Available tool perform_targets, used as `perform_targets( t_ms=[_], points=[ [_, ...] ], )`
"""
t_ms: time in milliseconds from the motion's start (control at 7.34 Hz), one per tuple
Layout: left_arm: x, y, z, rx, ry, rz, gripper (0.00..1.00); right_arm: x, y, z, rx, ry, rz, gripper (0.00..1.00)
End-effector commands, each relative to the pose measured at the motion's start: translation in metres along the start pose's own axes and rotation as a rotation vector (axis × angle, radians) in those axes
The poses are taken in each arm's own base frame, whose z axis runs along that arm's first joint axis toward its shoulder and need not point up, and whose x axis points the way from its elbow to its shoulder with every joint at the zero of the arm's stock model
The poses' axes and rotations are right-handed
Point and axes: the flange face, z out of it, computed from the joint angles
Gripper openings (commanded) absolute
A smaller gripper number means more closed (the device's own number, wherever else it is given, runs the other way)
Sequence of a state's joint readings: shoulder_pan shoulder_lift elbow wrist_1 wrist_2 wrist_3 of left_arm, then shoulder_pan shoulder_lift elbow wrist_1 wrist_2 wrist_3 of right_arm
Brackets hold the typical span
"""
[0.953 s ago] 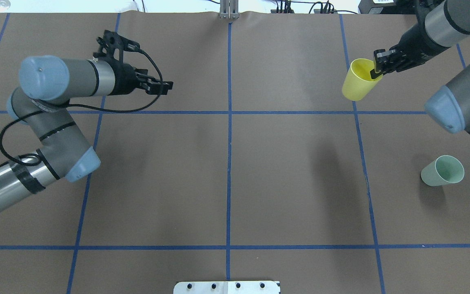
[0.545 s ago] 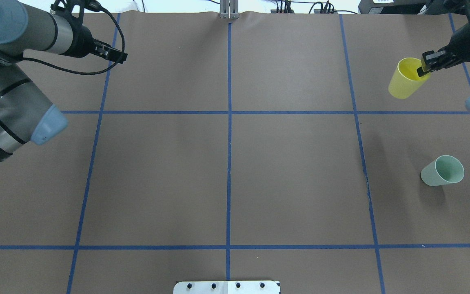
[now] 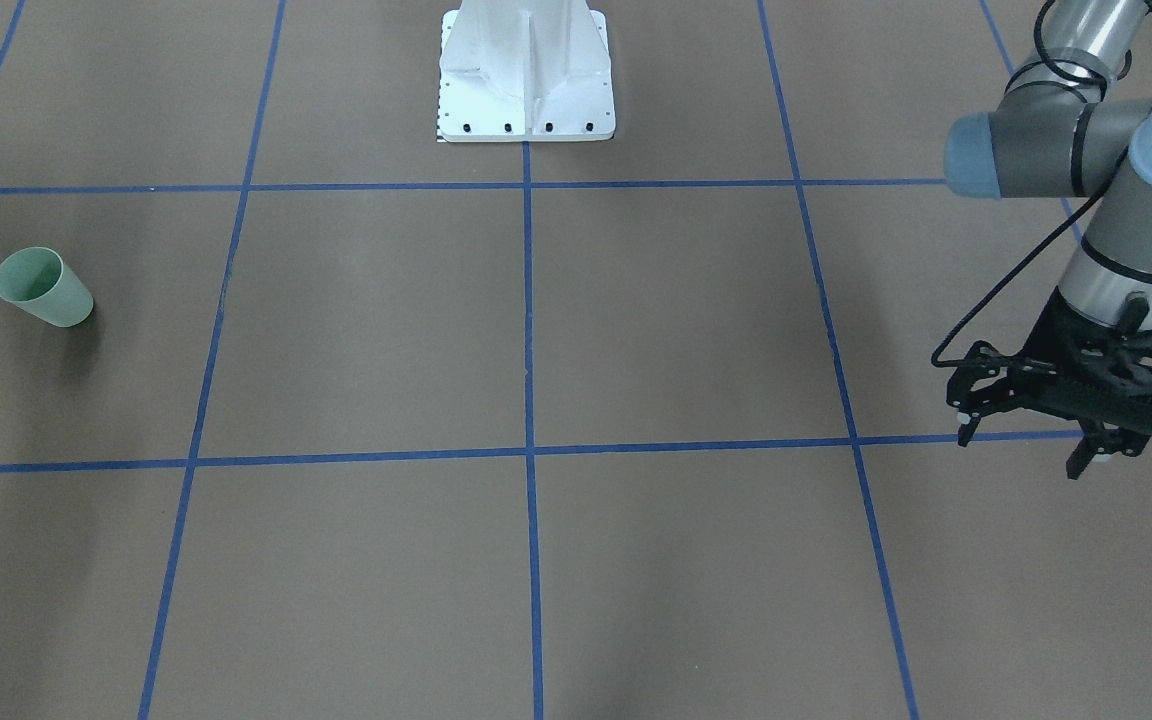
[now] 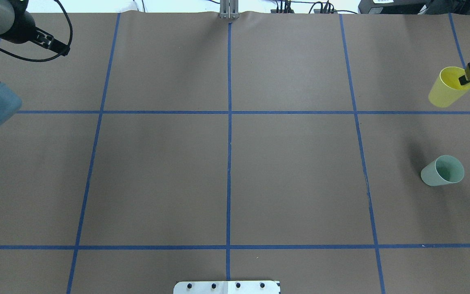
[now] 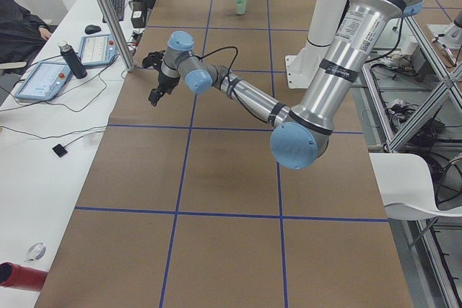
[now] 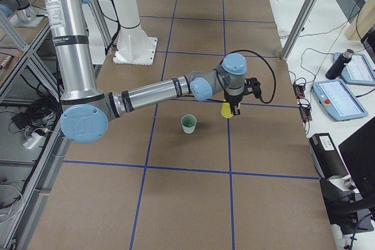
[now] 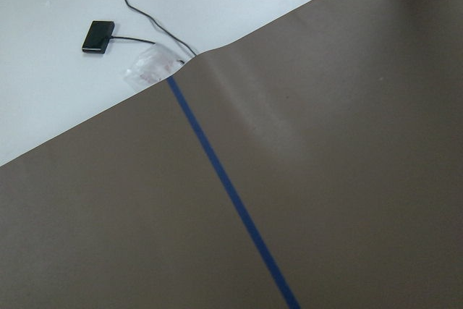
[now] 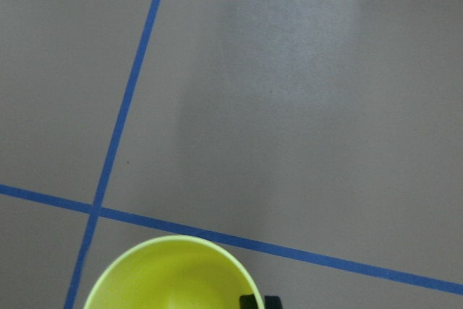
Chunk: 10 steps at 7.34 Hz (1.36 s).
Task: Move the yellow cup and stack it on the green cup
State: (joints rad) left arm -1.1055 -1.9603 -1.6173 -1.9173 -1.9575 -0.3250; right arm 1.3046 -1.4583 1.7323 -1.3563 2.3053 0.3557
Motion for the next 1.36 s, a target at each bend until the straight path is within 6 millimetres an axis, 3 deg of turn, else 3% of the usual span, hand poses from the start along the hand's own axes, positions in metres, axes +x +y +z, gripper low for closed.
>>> perform_targets(
  t_ms=[0, 136, 409, 545, 953, 1226],
  points=[
    [-0.053, 0.026, 0.002, -0.151, -0.057, -0.104, 1.0, -0.001, 0.05, -0.024, 0.011, -0.016, 0.011, 0.0],
    [-0.069, 0.024, -0.009, -0.175, -0.082, -0.141, 1.0, -0.008, 0.057, -0.034, 0.024, -0.023, 0.038, 0.0],
    [-0.092, 0.029, -0.011, -0.184, -0.097, -0.073, 1.0, -0.007, 0.067, -0.036, 0.033, -0.028, 0.047, 0.0],
    [-0.093, 0.028, -0.013, -0.182, -0.098, -0.073, 1.0, -0.003, 0.078, -0.034, 0.043, -0.041, 0.041, 0.0],
    [-0.095, 0.033, -0.009, -0.184, -0.1, -0.082, 1.0, 0.004, 0.114, -0.008, 0.01, -0.054, 0.014, 0.0],
    [-0.108, 0.059, 0.005, -0.236, -0.108, -0.109, 1.0, -0.004, 0.123, 0.005, -0.025, -0.06, -0.002, 0.0]
  ],
)
